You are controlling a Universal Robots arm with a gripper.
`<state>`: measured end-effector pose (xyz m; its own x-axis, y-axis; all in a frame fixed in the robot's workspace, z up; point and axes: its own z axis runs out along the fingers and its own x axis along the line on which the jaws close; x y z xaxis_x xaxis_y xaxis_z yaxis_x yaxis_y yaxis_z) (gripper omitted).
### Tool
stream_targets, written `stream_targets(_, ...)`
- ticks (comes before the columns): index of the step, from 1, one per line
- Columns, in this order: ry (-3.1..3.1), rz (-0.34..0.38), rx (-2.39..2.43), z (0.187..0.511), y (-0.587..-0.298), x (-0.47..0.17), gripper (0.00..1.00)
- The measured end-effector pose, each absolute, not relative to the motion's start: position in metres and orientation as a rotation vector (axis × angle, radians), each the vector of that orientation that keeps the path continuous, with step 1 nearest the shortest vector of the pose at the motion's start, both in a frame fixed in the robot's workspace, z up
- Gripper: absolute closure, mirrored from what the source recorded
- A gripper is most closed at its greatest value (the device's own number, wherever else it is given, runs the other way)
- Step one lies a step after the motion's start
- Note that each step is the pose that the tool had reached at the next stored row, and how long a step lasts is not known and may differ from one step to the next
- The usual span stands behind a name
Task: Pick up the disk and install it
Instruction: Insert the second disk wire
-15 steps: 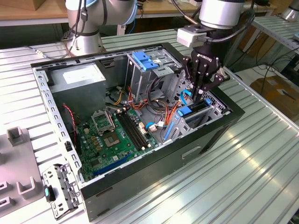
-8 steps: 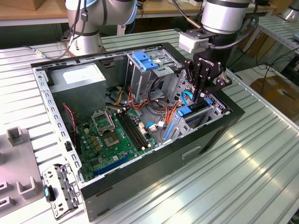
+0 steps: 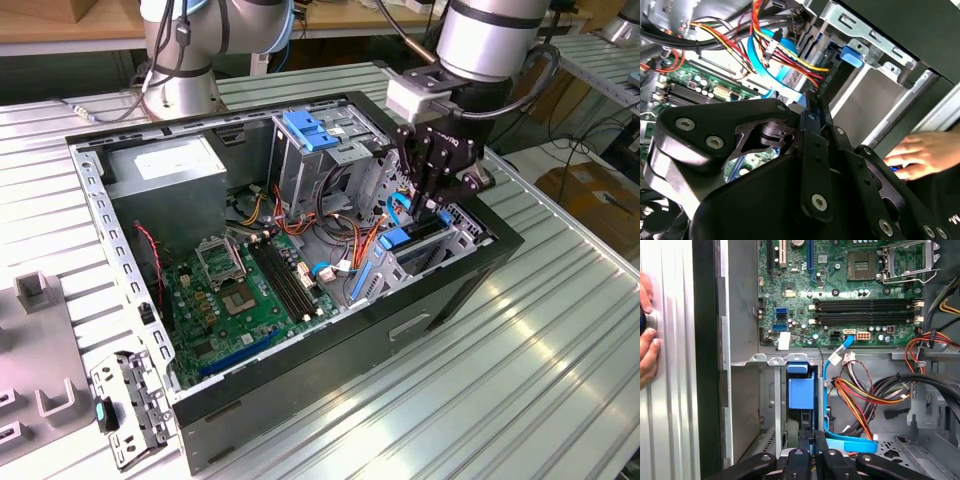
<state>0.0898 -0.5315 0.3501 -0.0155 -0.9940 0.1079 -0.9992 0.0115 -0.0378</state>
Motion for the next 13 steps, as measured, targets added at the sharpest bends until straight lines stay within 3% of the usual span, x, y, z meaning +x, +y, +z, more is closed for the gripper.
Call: stream_targets(13,-2.219,0.120,2.188,0.3476,-0.5403,0.0899,0.84)
